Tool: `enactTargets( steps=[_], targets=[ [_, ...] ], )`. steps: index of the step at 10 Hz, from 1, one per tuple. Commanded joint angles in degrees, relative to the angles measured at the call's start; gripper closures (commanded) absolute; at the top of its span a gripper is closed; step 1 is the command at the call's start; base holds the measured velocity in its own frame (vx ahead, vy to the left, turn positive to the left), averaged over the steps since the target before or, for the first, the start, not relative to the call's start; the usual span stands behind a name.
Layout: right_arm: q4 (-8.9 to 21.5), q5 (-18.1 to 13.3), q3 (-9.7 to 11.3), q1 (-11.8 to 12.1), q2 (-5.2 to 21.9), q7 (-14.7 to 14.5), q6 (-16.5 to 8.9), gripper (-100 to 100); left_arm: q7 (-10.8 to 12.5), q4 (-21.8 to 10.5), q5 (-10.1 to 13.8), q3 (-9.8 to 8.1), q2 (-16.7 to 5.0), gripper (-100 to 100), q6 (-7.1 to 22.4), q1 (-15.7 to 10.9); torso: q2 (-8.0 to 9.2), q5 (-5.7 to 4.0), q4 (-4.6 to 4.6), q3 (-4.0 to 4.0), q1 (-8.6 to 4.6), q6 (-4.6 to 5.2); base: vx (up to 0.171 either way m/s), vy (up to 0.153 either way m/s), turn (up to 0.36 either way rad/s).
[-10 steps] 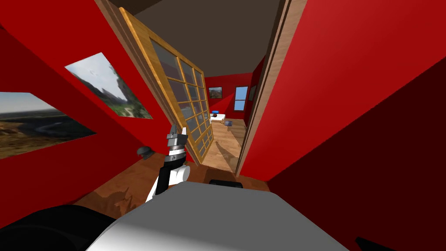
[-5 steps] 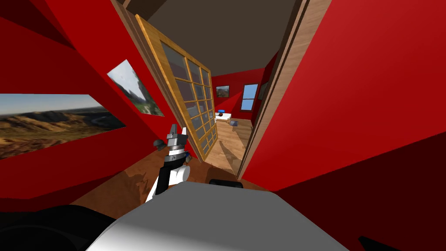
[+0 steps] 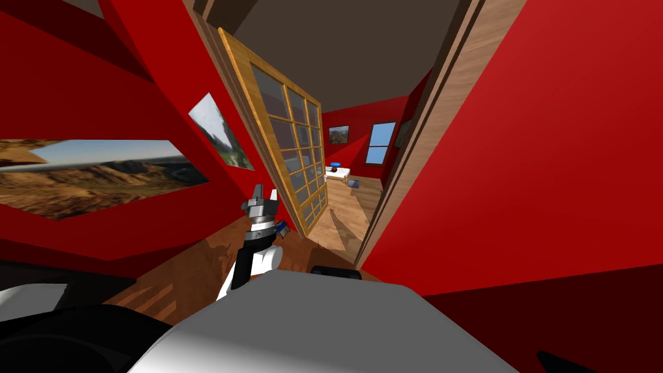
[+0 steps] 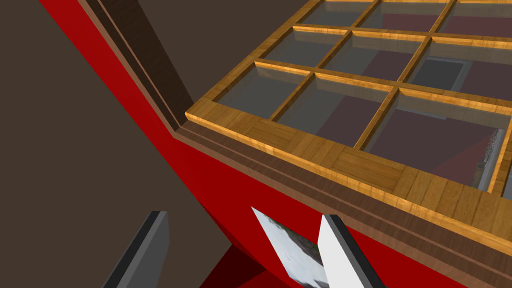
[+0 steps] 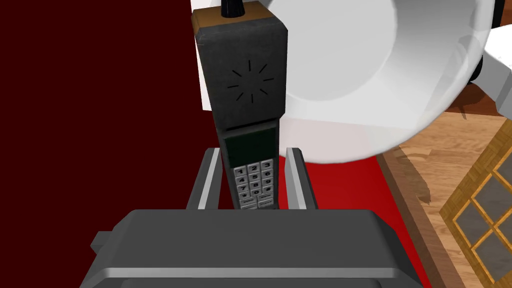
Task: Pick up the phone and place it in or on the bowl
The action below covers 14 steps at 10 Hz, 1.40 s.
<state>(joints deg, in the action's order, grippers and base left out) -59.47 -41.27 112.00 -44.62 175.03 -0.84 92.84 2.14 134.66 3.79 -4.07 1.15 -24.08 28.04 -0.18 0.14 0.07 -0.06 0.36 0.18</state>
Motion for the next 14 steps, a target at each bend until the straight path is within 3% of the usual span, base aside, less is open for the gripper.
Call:
enactTargets(
  steps=[1,4,6,7,8,12,13,14],
  targets=[
    [1.7,-0.4,2.0,-1.1,0.2,-0.4,2.2,100,0.0,0.0,0.0,0.0,0.0,0,0.0,0.0,0.0,0.0,0.0,0.0,0.0,0.0,0.003,-0.043,0.052],
    [1.8,-0.7,6.1,-2.0,3.1,-0.2,6.0,100,0.0,0.0,0.0,0.0,0.0,0,0.0,0.0,0.23,-0.31,0.33,0.28,0.35,0.31,0.004,-0.022,0.057],
    [1.8,-0.7,7.3,-2.2,3.9,-0.1,7.2,100,0.0,0.0,0.0,0.0,0.0,0,0.0,0.0,0.5,-0.29,0.46,0.48,0.57,0.48,0.007,0.002,0.009],
    [1.4,-0.7,6.6,-2.0,3.7,-0.2,6.4,100,0.0,0.0,0.0,0.0,0.0,0,0.0,0.0,0.55,-0.27,0.48,0.51,0.62,0.52,0.0,0.0,0.0],
    [1.4,-0.7,6.7,-2.0,3.8,-0.2,6.6,-100,0.0,0.0,0.0,0.0,0.0,0,0.0,0.0,0.57,-0.29,0.48,0.52,0.58,0.5,0.0,0.0,0.0],
    [1.4,-0.7,6.7,-2.0,3.8,-0.2,6.6,-100,0.0,0.0,0.0,0.0,0.0,0,0.0,0.0,0.58,-0.3,0.48,0.53,0.54,0.5,0.0,0.0,0.0],
    [1.4,-0.7,6.7,-2.0,3.8,-0.2,6.6,0,0.0,0.0,0.0,0.0,0.0,0,0.0,0.0,0.58,-0.3,0.48,0.53,0.54,0.5,0.0,0.0,0.0],
    [0.6,0.9,6.8,-0.1,3.8,-0.5,6.7,-100,0.0,0.0,0.0,0.0,0.0,0,0.0,0.0,0.58,-0.3,0.48,0.53,0.54,0.5,-0.006,-0.015,-0.019]
  ],
)
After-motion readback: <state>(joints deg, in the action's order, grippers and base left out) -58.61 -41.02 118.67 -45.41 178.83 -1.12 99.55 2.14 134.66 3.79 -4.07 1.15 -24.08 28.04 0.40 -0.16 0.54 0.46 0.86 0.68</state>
